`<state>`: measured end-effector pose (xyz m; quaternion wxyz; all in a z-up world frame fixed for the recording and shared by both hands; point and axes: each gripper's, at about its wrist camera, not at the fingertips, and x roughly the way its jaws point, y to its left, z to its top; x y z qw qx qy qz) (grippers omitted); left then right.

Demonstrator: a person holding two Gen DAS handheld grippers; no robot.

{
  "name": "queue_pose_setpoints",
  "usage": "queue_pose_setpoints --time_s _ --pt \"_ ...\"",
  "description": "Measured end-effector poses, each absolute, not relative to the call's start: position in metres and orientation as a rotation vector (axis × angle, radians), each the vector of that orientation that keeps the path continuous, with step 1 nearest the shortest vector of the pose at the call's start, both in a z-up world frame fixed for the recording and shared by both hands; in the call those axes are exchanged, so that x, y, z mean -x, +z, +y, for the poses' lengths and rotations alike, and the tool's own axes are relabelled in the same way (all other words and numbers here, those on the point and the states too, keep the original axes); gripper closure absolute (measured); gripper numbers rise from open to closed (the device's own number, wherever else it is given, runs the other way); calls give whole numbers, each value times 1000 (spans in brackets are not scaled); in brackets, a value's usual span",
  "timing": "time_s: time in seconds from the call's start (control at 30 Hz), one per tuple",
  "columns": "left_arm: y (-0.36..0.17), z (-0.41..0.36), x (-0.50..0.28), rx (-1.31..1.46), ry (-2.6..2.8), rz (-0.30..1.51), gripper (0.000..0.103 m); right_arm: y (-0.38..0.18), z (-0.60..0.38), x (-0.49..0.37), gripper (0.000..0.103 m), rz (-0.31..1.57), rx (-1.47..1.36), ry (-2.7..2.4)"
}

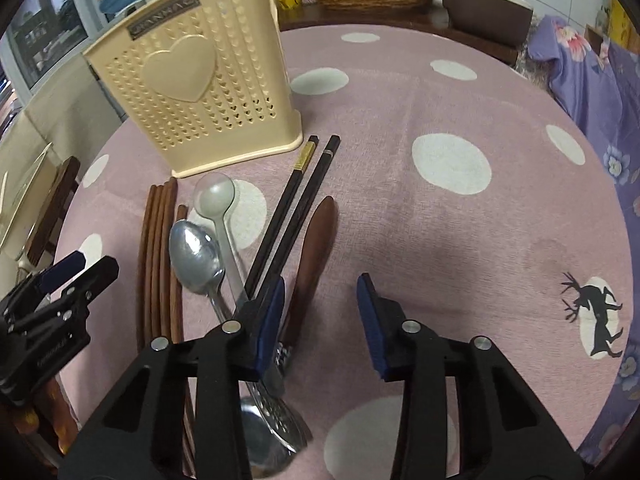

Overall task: Organize utensils
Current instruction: 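Move both tools down toward the utensils lying beside the cream holder, then grasp the brown-handled knife with the right tool while the left tool grasps a wooden chopstick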

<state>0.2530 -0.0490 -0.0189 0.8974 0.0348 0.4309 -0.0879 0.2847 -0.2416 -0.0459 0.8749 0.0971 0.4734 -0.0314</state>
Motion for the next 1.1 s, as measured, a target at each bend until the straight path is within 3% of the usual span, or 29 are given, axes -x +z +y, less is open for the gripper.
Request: queue_pose_setpoints --time_s 0.2,0.47,1.0,1.1 --pt "-25 -59 -264 -104 -177 908 39 -49 -239 -292 70 992 -195 -101" --pt "-34 -64 -271 -142 -128 910 40 -49 -240 -296 85 996 -173 -89" --pt "-39 -56 -296 -103 -135 985 39 -50 -251 -303 87 1020 -262 -92" --pt "-39 -60 -304 -103 -124 982 43 -50 -249 -306 87 1015 -256 -110"
